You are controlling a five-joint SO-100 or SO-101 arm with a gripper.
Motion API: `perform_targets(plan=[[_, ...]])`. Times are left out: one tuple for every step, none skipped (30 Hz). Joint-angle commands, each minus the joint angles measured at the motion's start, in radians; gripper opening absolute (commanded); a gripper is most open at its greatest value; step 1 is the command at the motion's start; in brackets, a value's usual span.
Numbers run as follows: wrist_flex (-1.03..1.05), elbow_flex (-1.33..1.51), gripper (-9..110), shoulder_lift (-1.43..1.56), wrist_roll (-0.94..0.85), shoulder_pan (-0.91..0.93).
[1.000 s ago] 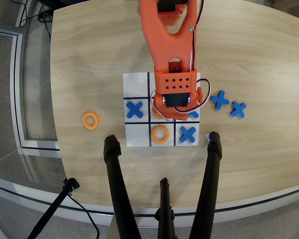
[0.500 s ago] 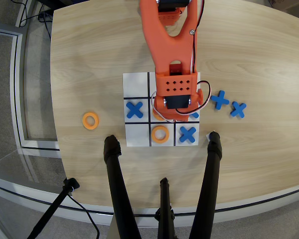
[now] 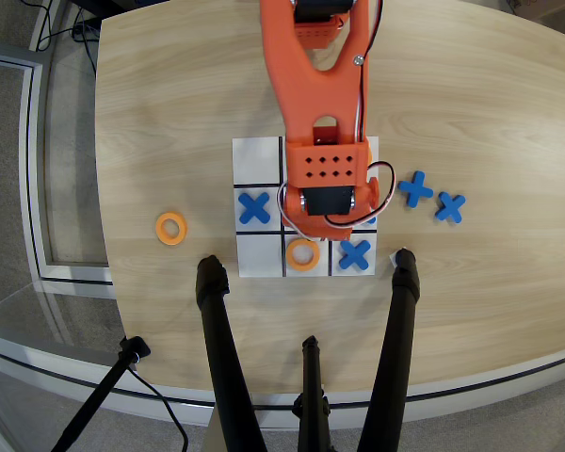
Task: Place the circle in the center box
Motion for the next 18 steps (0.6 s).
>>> perform_targets(plan=[[0.055, -0.075, 7, 0.052, 0.000, 0.009], [0.086, -0.100, 7, 0.057, 0.000, 0.009], [0.121, -0.126, 7, 0.063, 0.000, 0.009], [0.156, -0.155, 7, 0.071, 0.000, 0.011], [0.190, -0.181, 7, 0.084, 0.000, 0.011], [0.224, -0.207, 7, 0.097, 0.000, 0.014], [0.255, -0.229, 7, 0.114, 0.000, 0.015], [0.282, -0.247, 7, 0.133, -0.003, 0.020], [0.308, -0.262, 7, 0.153, -0.006, 0.025], [0.337, -0.273, 7, 0.179, -0.012, 0.029], [0.367, -0.279, 7, 0.209, -0.023, 0.035], [0.388, -0.281, 7, 0.241, -0.028, 0.041], [0.405, -0.281, 7, 0.273, -0.029, 0.048], [0.426, -0.279, 7, 0.305, -0.029, 0.054], [0.445, -0.270, 7, 0.342, -0.031, 0.058], [0.460, -0.256, 7, 0.379, -0.032, 0.064], [0.472, -0.235, 7, 0.419, -0.034, 0.069], [0.482, -0.204, 7, 0.462, -0.038, 0.072]])
